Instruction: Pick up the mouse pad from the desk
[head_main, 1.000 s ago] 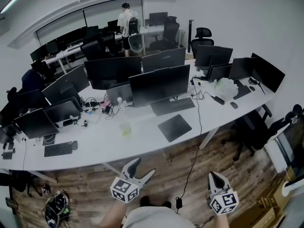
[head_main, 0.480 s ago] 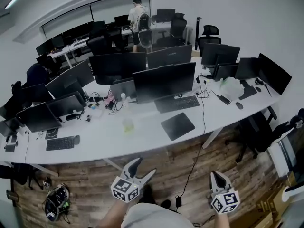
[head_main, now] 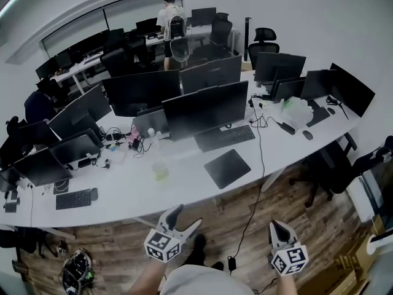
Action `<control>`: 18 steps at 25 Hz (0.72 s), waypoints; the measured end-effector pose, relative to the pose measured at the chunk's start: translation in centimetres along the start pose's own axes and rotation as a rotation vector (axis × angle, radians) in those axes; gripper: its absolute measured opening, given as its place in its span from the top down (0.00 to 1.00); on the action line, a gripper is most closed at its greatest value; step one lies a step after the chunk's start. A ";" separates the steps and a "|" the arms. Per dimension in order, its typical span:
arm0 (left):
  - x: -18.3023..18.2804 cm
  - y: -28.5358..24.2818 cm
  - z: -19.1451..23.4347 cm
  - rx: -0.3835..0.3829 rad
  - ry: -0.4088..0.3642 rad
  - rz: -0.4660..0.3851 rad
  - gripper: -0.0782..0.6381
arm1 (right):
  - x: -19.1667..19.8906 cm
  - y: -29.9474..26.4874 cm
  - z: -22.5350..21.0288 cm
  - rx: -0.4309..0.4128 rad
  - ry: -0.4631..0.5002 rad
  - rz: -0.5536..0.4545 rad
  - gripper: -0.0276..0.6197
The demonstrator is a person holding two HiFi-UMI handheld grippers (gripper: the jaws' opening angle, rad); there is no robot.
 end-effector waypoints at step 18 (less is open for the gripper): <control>-3.1 -10.2 12.5 0.135 -0.012 0.094 0.39 | -2.6 -14.5 -0.8 0.090 0.002 0.084 0.94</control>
Point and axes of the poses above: the fingertips, and each gripper's own axes: y backward along the fingers, z to its left, x out of its underside, the point moved 2 cm from there along y, backward along the fingers, and after that the axes turned 7 degrees about y, right-handed, at the moved point
